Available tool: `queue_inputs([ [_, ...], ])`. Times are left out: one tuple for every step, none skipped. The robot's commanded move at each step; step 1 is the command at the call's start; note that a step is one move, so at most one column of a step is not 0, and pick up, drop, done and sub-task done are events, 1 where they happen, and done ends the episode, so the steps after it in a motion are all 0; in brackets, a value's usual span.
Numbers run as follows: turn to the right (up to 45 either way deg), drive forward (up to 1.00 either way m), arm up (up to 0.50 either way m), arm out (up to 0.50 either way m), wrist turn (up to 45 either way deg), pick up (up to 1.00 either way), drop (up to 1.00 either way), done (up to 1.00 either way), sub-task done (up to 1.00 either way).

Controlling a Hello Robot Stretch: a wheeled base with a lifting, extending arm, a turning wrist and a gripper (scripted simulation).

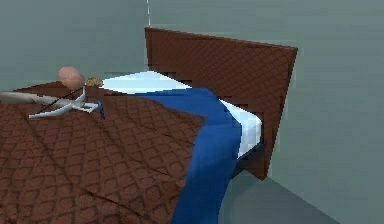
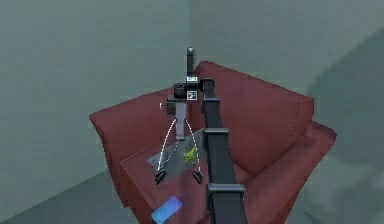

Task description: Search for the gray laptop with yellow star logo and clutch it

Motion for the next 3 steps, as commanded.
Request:
queue_inputs([
  [0.0,0.0,0.0,0.0,45.0,0.0,0.0,0.0,0.0],
  [0.0,0.0,0.0,0.0,45.0,0.0,0.0,0.0,0.0],
  [0.0,0.0,0.0,0.0,45.0,0.0,0.0,0.0,0.0],
])
